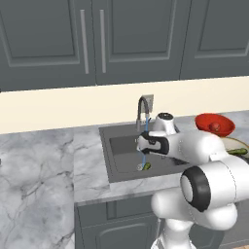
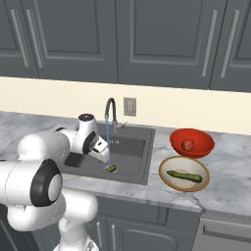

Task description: Pick the squashs from the sink and place them in one bowl. Place the onion in the other bowl. Then turn off the sink faucet.

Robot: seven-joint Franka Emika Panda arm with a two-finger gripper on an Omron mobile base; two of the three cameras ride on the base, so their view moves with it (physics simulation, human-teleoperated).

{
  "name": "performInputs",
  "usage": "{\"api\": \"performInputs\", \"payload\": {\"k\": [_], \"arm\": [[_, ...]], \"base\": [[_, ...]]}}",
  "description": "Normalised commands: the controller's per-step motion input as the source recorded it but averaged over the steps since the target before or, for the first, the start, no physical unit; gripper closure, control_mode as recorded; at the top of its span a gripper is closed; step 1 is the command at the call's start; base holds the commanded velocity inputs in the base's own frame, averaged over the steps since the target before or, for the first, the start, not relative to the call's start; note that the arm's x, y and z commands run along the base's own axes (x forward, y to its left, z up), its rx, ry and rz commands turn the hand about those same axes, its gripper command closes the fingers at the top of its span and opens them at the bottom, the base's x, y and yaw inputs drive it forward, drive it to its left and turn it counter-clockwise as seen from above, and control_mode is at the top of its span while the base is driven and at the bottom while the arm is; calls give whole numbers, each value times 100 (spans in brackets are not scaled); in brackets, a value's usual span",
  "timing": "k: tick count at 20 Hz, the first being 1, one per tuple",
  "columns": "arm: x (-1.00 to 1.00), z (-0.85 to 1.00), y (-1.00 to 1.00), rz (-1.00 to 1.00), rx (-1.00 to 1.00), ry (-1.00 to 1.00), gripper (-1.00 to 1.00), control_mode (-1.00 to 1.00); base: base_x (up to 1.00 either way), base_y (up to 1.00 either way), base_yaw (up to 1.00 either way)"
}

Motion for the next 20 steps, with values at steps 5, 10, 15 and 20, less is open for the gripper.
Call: {"api": "performInputs", "payload": {"k": [5,10,15,20], "arm": [[22,-32,0,0,0,2,-100,-100],[19,-33,-1,0,0,0,-100,-100],[14,-31,-6,0,0,0,-100,-100],[13,-28,-7,0,0,0,-100,-100]], "base": [[0,0,0],[0,0,0],[0,0,0],[0,0,0]]}}
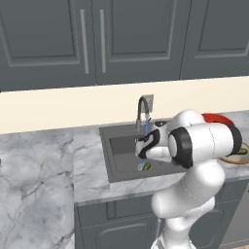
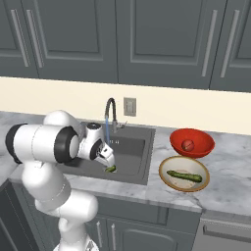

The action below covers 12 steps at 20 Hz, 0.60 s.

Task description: Pick the squashs from the sink and place them in one bowl. Place the onion in the other bowl. Then turn off the sink faucet.

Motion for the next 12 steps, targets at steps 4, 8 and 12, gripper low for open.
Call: {"api": "performInputs", "payload": {"k": [4,8,12], "arm": [[17,-32,-3,0,-1,0,-100,-100],[18,-27,-1,0,-1,0,-100,-100],[17,-21,-6,0,0,0,-100,-100]], "base": [[0,0,0],[0,0,0],[0,0,0]]}}
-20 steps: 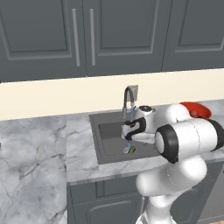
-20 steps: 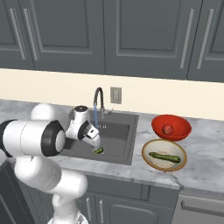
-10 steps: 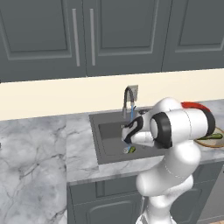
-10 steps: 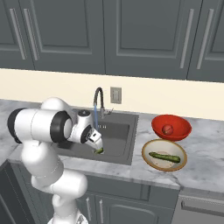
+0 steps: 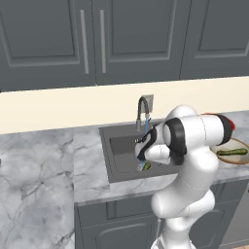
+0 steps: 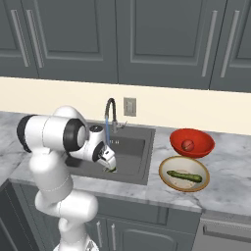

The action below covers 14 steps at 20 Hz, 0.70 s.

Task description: Pick the squashs from the sink and place them in one bowl. Place the onion in the other bowl. Then turn off the sink faucet.

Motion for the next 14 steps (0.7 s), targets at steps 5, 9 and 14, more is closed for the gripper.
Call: {"api": "performInputs", "payload": {"k": [5,9,14], "arm": [[22,-26,-1,0,0,0,-100,-100],[25,-33,0,1,-4,0,-100,-100],[24,-23,0,8,-5,-3,-100,-100]], "base": [[0,0,0],[0,0,0],[0,0,0]]}}
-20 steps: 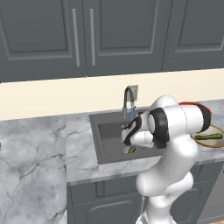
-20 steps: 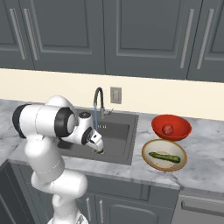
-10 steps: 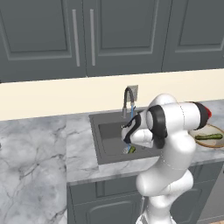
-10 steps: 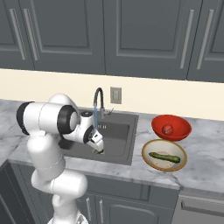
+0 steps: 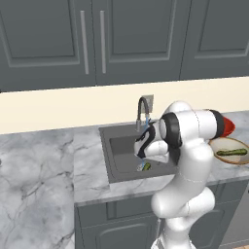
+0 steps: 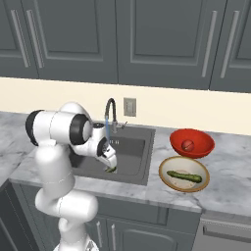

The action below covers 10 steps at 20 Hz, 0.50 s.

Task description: Pick the squashs from the sink and place them in one bowl. Place the onion in the other bowl. Then turn off the sink faucet.

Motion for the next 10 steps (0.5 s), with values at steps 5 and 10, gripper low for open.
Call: {"api": "performInputs", "payload": {"k": [5,10], "arm": [[19,-22,0,14,-1,-3,-100,-100],[4,-25,0,13,0,-3,-100,-100]], "base": [[0,0,0],[0,0,0]]}}
